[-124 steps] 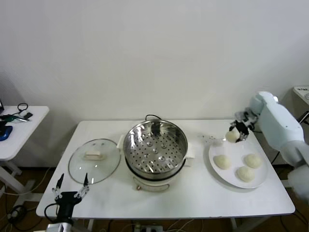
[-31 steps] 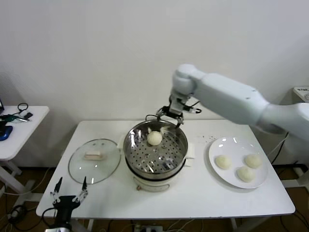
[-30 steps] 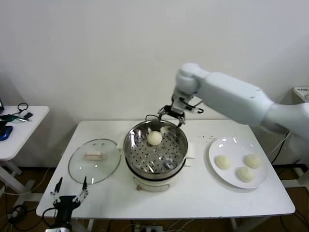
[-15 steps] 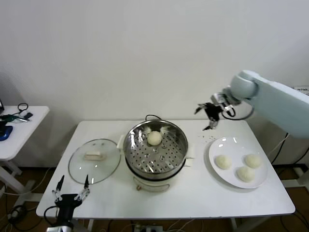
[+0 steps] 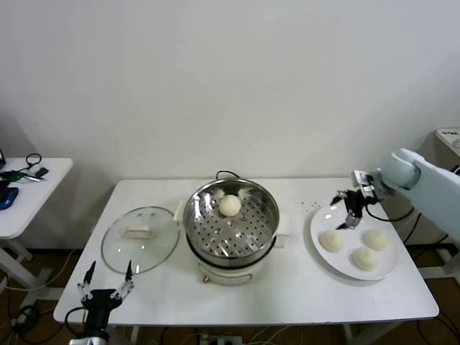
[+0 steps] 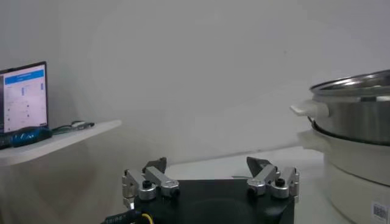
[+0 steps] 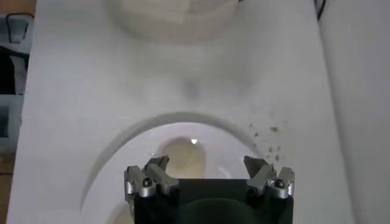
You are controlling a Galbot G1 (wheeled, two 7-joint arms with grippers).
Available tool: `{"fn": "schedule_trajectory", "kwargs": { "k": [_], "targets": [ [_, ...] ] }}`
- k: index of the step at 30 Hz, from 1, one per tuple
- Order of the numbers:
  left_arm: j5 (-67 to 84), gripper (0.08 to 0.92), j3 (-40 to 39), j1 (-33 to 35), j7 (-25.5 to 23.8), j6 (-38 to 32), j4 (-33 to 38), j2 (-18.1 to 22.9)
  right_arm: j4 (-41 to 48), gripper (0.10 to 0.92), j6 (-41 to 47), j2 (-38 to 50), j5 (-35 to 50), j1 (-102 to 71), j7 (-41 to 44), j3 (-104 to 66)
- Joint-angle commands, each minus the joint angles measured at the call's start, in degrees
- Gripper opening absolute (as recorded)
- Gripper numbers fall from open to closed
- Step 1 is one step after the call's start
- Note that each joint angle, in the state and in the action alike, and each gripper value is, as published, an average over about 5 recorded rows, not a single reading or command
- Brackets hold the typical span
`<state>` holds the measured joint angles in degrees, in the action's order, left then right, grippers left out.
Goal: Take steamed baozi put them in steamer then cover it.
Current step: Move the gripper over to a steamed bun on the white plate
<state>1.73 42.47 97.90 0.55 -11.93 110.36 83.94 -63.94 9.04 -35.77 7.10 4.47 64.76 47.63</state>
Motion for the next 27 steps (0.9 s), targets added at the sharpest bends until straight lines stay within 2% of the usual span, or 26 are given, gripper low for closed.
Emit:
{"fn": "schedule_trajectory", "kwargs": {
  "k": [1, 12, 27],
  "targets": [
    [-0.1, 0.823, 0.0, -0.1, 0.0, 0.0, -0.1, 0.0, 6.6, 0.823, -0.1, -2.3, -6.3, -8.1, 0.6, -5.1],
    [0.0, 0.823, 0.4, -0.1, 0.1, 0.0, -0.9, 0.2, 13.3, 0.823, -2.3, -10.7, -8.5, -7.3, 0.6, -4.2],
    [0.0, 0.823, 0.7, -0.1, 0.1, -0.1, -1.3, 0.3, 15.8, 0.823, -3.9, -12.7, -9.1, -6.3, 1.1, -2.0]
  ]
}}
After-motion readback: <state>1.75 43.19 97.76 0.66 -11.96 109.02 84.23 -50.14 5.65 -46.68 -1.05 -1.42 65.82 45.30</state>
